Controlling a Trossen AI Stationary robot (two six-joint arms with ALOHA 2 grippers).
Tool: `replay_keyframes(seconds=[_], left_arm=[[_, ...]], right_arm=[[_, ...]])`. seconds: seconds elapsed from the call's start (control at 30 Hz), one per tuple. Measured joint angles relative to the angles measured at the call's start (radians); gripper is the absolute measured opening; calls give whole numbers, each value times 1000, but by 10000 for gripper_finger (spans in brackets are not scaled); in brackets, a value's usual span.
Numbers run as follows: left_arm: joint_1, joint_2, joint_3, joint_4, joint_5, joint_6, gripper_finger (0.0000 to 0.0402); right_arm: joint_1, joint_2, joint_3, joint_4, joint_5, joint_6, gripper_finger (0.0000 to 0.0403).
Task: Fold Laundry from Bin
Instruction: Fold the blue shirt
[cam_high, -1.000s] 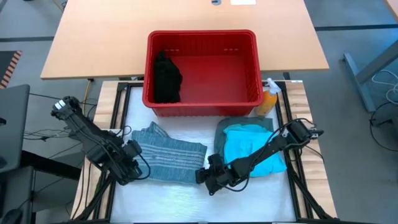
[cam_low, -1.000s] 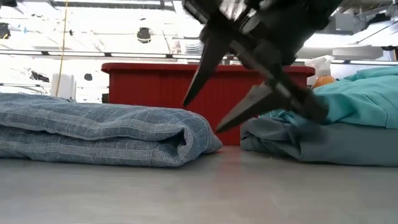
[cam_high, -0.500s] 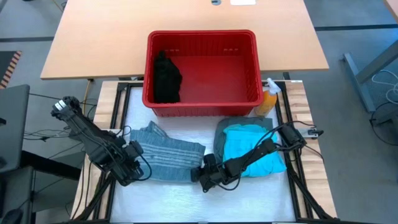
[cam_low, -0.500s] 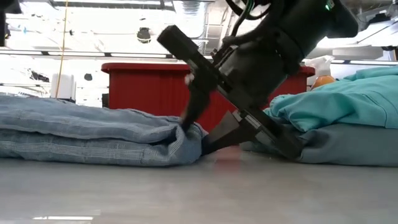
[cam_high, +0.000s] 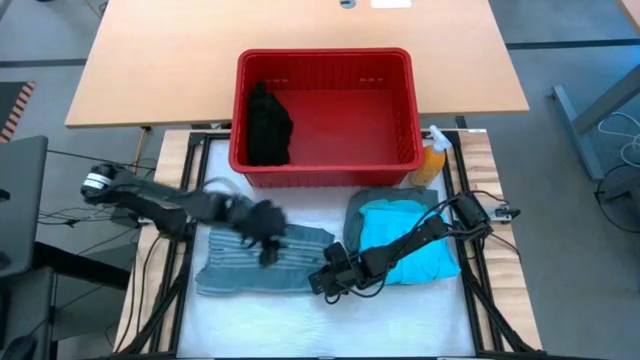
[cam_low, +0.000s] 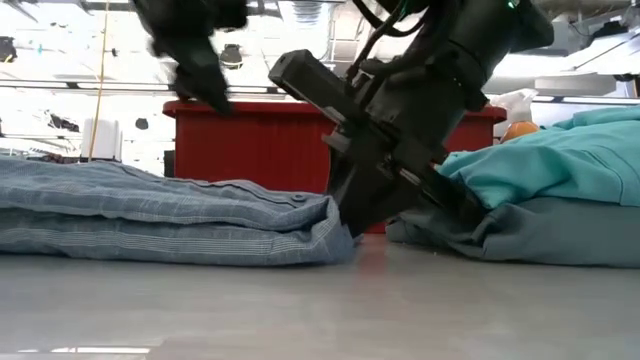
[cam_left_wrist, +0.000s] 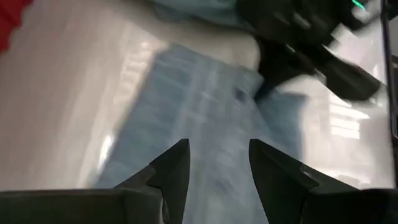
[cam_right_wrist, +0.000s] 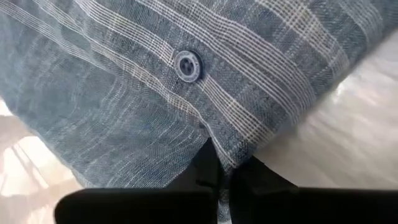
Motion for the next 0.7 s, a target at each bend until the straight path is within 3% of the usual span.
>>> replay_keyframes(seconds=[0.13, 0.27, 0.5, 0.7], left_arm=[[179, 123, -1, 127, 233, 164, 155], [223, 279, 20, 187, 378, 294, 155], [237, 459, 146, 201, 382, 467, 155], [236, 476, 210, 208, 312, 585, 156]], right_arm=[[4, 0, 0, -7, -13, 20, 52], [4, -1, 0, 1, -46, 43, 108], [11, -2, 1, 30, -57, 27, 203], [11, -2, 1, 38, -64, 15, 229]])
